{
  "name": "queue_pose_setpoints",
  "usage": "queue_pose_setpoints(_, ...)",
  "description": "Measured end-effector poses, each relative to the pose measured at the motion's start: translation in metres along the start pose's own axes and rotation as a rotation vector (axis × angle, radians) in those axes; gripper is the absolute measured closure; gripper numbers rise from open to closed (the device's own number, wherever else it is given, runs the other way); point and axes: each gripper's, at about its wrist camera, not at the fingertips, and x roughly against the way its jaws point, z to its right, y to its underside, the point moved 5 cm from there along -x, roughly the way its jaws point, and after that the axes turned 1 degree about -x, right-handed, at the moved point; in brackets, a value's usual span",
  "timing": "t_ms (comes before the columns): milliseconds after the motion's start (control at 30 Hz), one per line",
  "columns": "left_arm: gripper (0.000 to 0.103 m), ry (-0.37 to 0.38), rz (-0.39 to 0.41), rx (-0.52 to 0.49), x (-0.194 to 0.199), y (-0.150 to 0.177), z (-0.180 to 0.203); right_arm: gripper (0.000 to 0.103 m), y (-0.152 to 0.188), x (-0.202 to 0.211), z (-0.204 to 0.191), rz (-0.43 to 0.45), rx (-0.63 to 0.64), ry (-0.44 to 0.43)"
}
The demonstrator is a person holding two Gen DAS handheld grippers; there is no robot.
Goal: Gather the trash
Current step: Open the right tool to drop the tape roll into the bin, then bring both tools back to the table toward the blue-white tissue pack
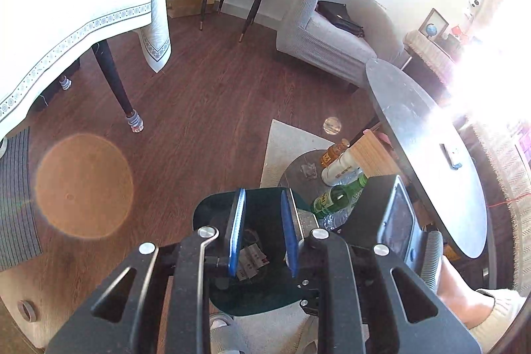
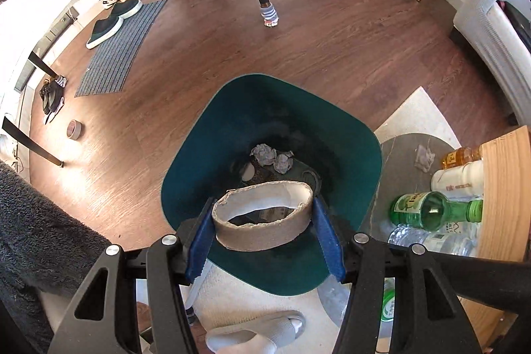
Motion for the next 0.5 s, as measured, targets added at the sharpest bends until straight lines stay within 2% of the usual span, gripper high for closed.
queue_pose_setpoints(167,0.080,0.013,0.012,-0.001,0.010,-0.008,0.012,0.030,0.009,-0.003,0.009,-0.006,-0.009,0.001)
queue_pose_setpoints(500,0.080,0.017,0.064,-0.040,0.026,-0.023,0.041,0.030,0.011,0.029,0.005,0.078,0.003,-0.042)
